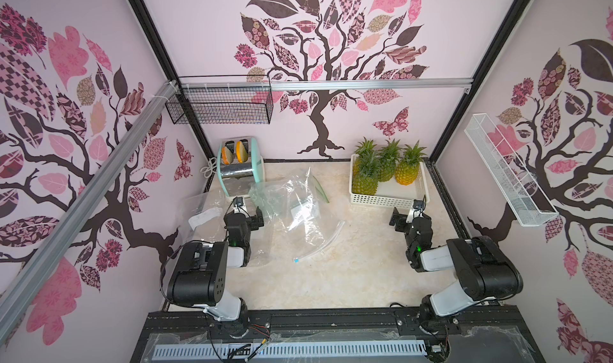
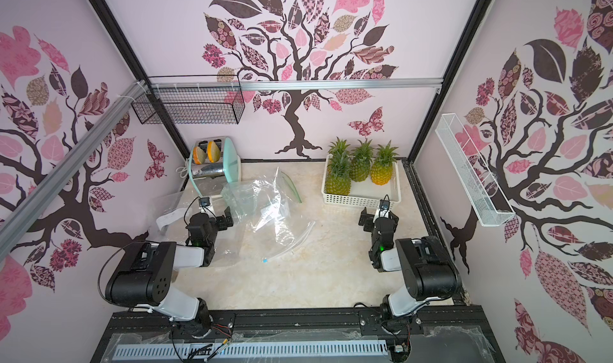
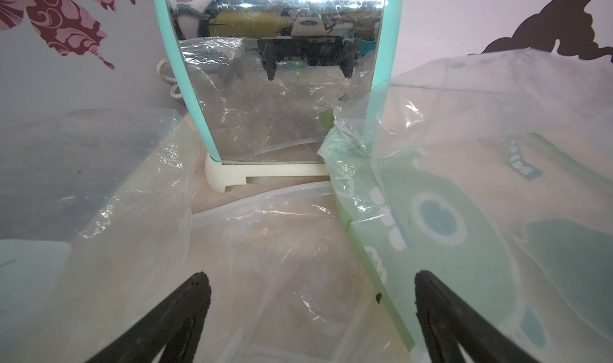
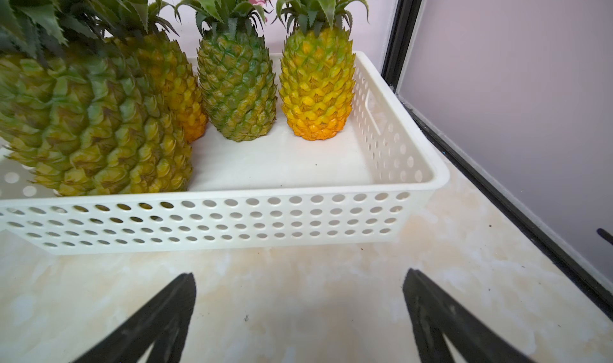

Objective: Open the zip-top bag and take out the pineapple
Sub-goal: Reset both arms

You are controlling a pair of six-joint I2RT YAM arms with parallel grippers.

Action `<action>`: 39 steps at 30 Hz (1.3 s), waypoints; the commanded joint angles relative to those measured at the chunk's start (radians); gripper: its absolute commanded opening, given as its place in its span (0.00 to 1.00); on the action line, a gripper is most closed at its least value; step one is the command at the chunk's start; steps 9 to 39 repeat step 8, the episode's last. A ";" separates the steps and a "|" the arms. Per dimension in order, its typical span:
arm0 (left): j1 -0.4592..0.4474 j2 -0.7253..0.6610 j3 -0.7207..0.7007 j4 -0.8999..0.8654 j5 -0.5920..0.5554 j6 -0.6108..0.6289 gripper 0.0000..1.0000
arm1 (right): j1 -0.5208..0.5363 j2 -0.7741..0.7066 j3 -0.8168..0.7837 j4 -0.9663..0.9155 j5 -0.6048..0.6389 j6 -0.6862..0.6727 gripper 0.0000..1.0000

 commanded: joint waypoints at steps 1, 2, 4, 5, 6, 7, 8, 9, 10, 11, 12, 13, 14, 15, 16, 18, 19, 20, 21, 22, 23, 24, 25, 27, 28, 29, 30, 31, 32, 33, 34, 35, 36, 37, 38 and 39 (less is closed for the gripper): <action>0.005 0.004 0.016 -0.003 0.009 0.010 0.98 | -0.004 -0.011 0.018 0.004 -0.002 0.007 1.00; 0.006 0.005 0.017 -0.004 0.008 0.010 0.98 | -0.003 -0.011 0.018 0.005 -0.002 0.007 1.00; 0.004 0.008 0.021 -0.008 0.009 0.011 0.98 | -0.004 -0.011 0.018 0.004 -0.002 0.007 1.00; 0.005 0.008 0.022 -0.011 0.009 0.010 0.98 | -0.004 -0.011 0.018 0.004 -0.002 0.007 1.00; 0.007 0.008 0.023 -0.010 0.010 0.009 0.98 | -0.005 -0.011 0.018 0.005 -0.002 0.007 0.99; 0.006 0.007 0.021 -0.010 0.010 0.009 0.98 | -0.004 -0.011 0.018 0.005 -0.002 0.007 0.99; 0.007 0.004 0.018 -0.007 0.011 0.009 0.98 | -0.004 -0.011 0.018 0.005 -0.002 0.007 0.99; 0.007 0.004 0.018 -0.007 0.011 0.009 0.98 | -0.004 -0.011 0.018 0.005 -0.002 0.007 0.99; 0.007 0.004 0.018 -0.007 0.011 0.009 0.98 | -0.004 -0.011 0.018 0.005 -0.002 0.007 0.99; 0.007 0.004 0.018 -0.007 0.011 0.009 0.98 | -0.004 -0.011 0.018 0.005 -0.002 0.007 0.99; 0.007 0.004 0.018 -0.007 0.011 0.009 0.98 | -0.004 -0.011 0.018 0.005 -0.002 0.007 0.99; 0.007 0.004 0.018 -0.007 0.011 0.009 0.98 | -0.004 -0.011 0.018 0.005 -0.002 0.007 0.99; 0.007 0.004 0.018 -0.007 0.011 0.009 0.98 | -0.004 -0.011 0.018 0.005 -0.002 0.007 0.99; 0.007 0.004 0.018 -0.007 0.011 0.009 0.98 | -0.004 -0.011 0.018 0.005 -0.002 0.007 0.99; 0.007 0.004 0.018 -0.007 0.011 0.009 0.98 | -0.004 -0.011 0.018 0.005 -0.002 0.007 0.99; 0.007 0.004 0.018 -0.007 0.011 0.009 0.98 | -0.004 -0.011 0.018 0.005 -0.002 0.007 0.99; 0.007 0.004 0.018 -0.007 0.011 0.009 0.98 | -0.004 -0.011 0.018 0.005 -0.002 0.007 0.99; 0.007 0.004 0.018 -0.007 0.011 0.009 0.98 | -0.004 -0.011 0.018 0.005 -0.002 0.007 0.99; 0.007 0.004 0.018 -0.007 0.011 0.009 0.98 | -0.004 -0.011 0.018 0.005 -0.002 0.007 0.99; 0.007 0.004 0.018 -0.007 0.011 0.009 0.98 | -0.004 -0.011 0.018 0.005 -0.002 0.007 0.99; 0.007 0.004 0.018 -0.007 0.011 0.009 0.98 | -0.004 -0.011 0.018 0.005 -0.002 0.007 0.99; 0.007 0.004 0.018 -0.007 0.011 0.009 0.98 | -0.004 -0.011 0.018 0.005 -0.002 0.007 0.99; 0.007 0.004 0.018 -0.007 0.011 0.009 0.98 | -0.004 -0.011 0.018 0.005 -0.002 0.007 0.99; 0.007 0.004 0.018 -0.007 0.011 0.009 0.98 | -0.004 -0.011 0.018 0.005 -0.002 0.007 0.99; 0.007 0.004 0.018 -0.007 0.011 0.009 0.98 | -0.004 -0.011 0.018 0.005 -0.002 0.007 0.99; 0.007 0.004 0.018 -0.007 0.011 0.009 0.98 | -0.004 -0.011 0.018 0.005 -0.002 0.007 0.99; 0.007 0.004 0.018 -0.007 0.011 0.009 0.98 | -0.004 -0.011 0.018 0.005 -0.002 0.007 0.99; 0.007 0.004 0.018 -0.007 0.011 0.009 0.98 | -0.004 -0.011 0.018 0.005 -0.002 0.007 0.99; 0.007 0.004 0.018 -0.007 0.011 0.009 0.98 | -0.004 -0.011 0.018 0.005 -0.002 0.007 0.99; 0.007 0.004 0.018 -0.007 0.011 0.009 0.98 | -0.004 -0.011 0.018 0.005 -0.002 0.007 0.99; 0.007 0.004 0.018 -0.007 0.011 0.009 0.98 | -0.004 -0.011 0.018 0.005 -0.002 0.007 0.99; 0.007 0.004 0.018 -0.007 0.011 0.009 0.98 | -0.004 -0.011 0.018 0.005 -0.002 0.007 0.99; 0.007 0.004 0.018 -0.007 0.011 0.009 0.98 | -0.004 -0.011 0.018 0.005 -0.002 0.007 0.99; 0.007 0.004 0.018 -0.007 0.011 0.009 0.98 | -0.004 -0.011 0.018 0.005 -0.002 0.007 0.99; 0.007 0.004 0.018 -0.007 0.011 0.009 0.98 | -0.004 -0.011 0.018 0.005 -0.002 0.007 0.99; 0.007 0.004 0.018 -0.007 0.011 0.009 0.98 | -0.004 -0.011 0.018 0.005 -0.002 0.007 0.99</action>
